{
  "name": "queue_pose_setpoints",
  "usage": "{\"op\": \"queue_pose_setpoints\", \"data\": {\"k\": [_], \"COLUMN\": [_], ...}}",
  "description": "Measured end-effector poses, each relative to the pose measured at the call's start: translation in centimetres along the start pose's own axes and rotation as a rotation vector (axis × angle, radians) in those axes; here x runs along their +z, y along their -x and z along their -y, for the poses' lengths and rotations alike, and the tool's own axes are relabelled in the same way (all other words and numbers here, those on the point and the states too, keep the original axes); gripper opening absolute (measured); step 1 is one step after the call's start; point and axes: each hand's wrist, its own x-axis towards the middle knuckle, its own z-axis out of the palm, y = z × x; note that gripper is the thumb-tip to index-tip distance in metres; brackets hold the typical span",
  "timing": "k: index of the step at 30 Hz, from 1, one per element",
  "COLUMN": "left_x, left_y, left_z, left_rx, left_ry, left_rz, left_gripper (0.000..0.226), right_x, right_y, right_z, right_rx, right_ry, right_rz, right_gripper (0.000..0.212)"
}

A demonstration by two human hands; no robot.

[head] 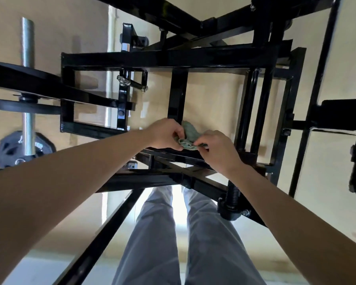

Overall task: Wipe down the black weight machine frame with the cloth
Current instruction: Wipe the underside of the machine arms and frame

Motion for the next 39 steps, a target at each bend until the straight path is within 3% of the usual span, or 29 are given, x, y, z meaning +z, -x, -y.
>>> {"op": "queue_pose_setpoints", "data": {"k": [5, 9, 12, 17, 19, 23, 26, 27, 29, 30, 32, 39], "left_x": [-1.1, -2.2, -3.0, -3.3, -3.9, -6.3, -8.4, -9.0, -9.4, -9.4, -8.8, -3.9], "left_y": [2.0, 3.0, 3.6, 5.1, 6.0, 9.7, 14.2, 15.9, 19.4, 21.0, 24.1, 32.8], "left_z": [4.1, 4.0, 2.7, -1.0, -3.1, -7.5, -11.0, -12.2, -14.2, -14.9, -16.1, -18.7], "left_rx": [-0.073, -0.082, -0.096, -0.085, -0.071, -0.063, -0.055, -0.052, -0.048, -0.047, -0.032, 0.084], "left_ry": [-0.195, -0.36, -0.366, -0.341, -0.353, -0.274, -0.159, -0.104, 0.03, 0.096, 0.216, 0.568], "left_rz": [-0.047, 0.011, 0.073, 0.14, 0.144, 0.084, -0.033, -0.085, -0.218, -0.288, -0.39, -0.664], "left_gripper": [0.023, 0.027, 0.032, 0.017, 0.019, 0.02, 0.023, 0.021, 0.019, 0.02, 0.024, 0.024], "right_x": [3.4, 4.6, 4.2, 1.7, -0.1, -4.1, -7.1, -8.1, -10.0, -10.8, -12.2, -15.2], "right_y": [-1.9, -2.9, -2.7, -0.7, 0.5, 2.8, 4.7, 5.5, 7.0, 7.8, 9.4, 14.3], "right_z": [2.4, 4.1, 4.0, 3.5, 4.2, 6.4, 8.5, 9.3, 10.9, 11.7, 13.5, 19.2], "right_rx": [-0.094, -0.128, -0.157, -0.127, -0.066, 0.076, 0.144, 0.144, 0.101, 0.07, -0.007, -0.218], "right_ry": [0.06, 0.165, 0.215, 0.181, 0.048, -0.276, -0.63, -0.755, -0.918, -0.949, -0.908, -0.78], "right_rz": [-0.006, 0.014, 0.05, 0.186, 0.236, 0.182, 0.163, 0.165, 0.207, 0.222, 0.202, -0.037], "right_gripper": [0.021, 0.016, 0.017, 0.012, 0.01, 0.002, 0.013, 0.019, 0.051, 0.067, 0.075, 0.012]}}
